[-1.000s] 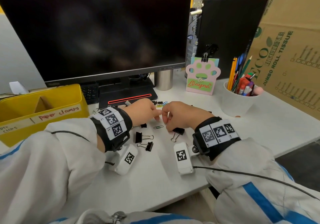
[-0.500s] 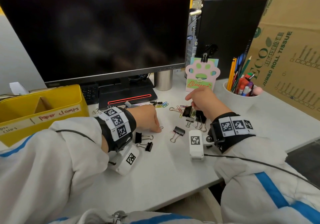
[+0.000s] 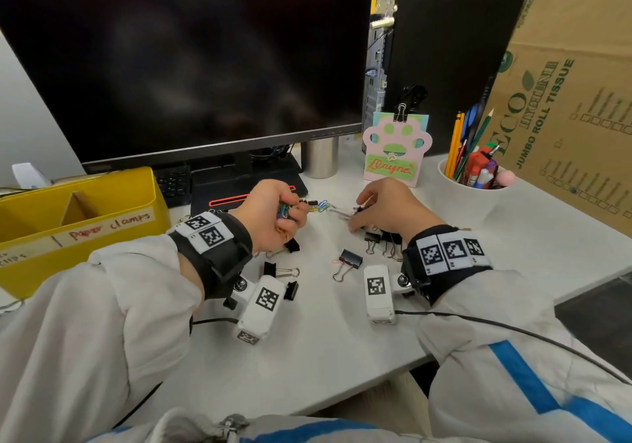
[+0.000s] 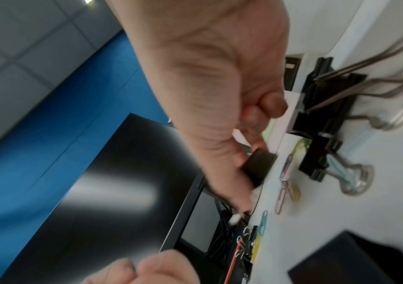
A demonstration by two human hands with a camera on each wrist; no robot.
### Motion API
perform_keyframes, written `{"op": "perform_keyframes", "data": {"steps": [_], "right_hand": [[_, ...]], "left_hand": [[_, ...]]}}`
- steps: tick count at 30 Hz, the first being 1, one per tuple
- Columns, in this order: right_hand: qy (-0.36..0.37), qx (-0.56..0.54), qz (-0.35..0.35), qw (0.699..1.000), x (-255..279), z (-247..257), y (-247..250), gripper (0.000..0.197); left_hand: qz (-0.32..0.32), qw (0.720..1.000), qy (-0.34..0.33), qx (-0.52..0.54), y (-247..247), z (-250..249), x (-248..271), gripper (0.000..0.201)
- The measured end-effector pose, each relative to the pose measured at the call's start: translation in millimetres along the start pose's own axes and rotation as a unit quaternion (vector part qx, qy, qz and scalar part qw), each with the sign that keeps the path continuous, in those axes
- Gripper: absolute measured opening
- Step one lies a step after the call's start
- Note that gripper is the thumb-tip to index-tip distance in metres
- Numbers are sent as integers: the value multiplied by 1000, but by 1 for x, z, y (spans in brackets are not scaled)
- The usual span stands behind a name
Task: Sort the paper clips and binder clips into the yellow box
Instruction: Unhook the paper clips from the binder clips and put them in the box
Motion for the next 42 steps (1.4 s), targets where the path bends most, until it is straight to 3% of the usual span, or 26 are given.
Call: {"op": "perform_keyframes", "data": {"steps": [3, 6, 8, 10, 12, 14, 17, 21, 25, 29, 31, 34, 37, 38, 41, 42], "right_hand": [[34, -74, 46, 996, 14, 17, -5, 51], [60, -53, 112, 991, 27, 33, -21, 56], [63, -14, 115, 991, 31, 36, -23, 55], [46, 69, 105, 991, 34, 35, -18, 55], [14, 186, 119, 975, 40, 30, -17, 61], [4, 256, 146, 956, 46, 28, -22, 61], [16, 254, 152, 955, 47, 31, -27, 51], [15, 229, 158, 960, 42, 29, -27, 41], [22, 193, 151, 969, 39, 26, -26, 34], [20, 201, 159, 967, 41, 26, -23, 45], [21, 219, 173, 960, 44, 25, -22, 52], [28, 220, 184, 957, 43, 24, -23, 44], [35, 201, 186, 961, 41, 23, -24, 35], [35, 190, 186, 963, 40, 22, -25, 33], [35, 162, 179, 970, 36, 20, -26, 31], [34, 159, 180, 970, 35, 19, -27, 30]], "left_hand": [[-17, 999, -28, -14, 2, -4, 0, 4], [-55, 993, -53, -94, 7, -9, -1, 18], [-48, 976, -68, -199, 5, -10, -1, 27], [-10, 932, -89, -351, -2, -10, -1, 34], [2, 861, -123, -493, -6, -10, -2, 43], [5, 816, -145, -560, -11, -10, -2, 54], [8, 800, -163, -577, -11, -13, -3, 57], [44, 724, -196, -660, 0, -25, -5, 41], [112, 694, -188, -686, 4, -26, -1, 41], [134, 619, -150, -759, -3, -21, 2, 58], [131, 595, -142, -780, -4, -18, 1, 62], [117, 601, -140, -778, -1, -16, -4, 49], [82, 645, -124, -749, 6, -17, -8, 50], [63, 680, -129, -719, 9, -18, -8, 54], [22, 841, -181, -510, 13, -24, -6, 45], [25, 881, -182, -436, 15, -25, -6, 45]]}}
Point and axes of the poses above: each hand's wrist, its own x-axis away from the middle knuckle, its own y-axis out of the back of the hand, z = x × y, the point moved 5 cm from there along -x, towards the middle knuckle, and after that the axes turned 15 degrees about -y, right-handed, at the moved point
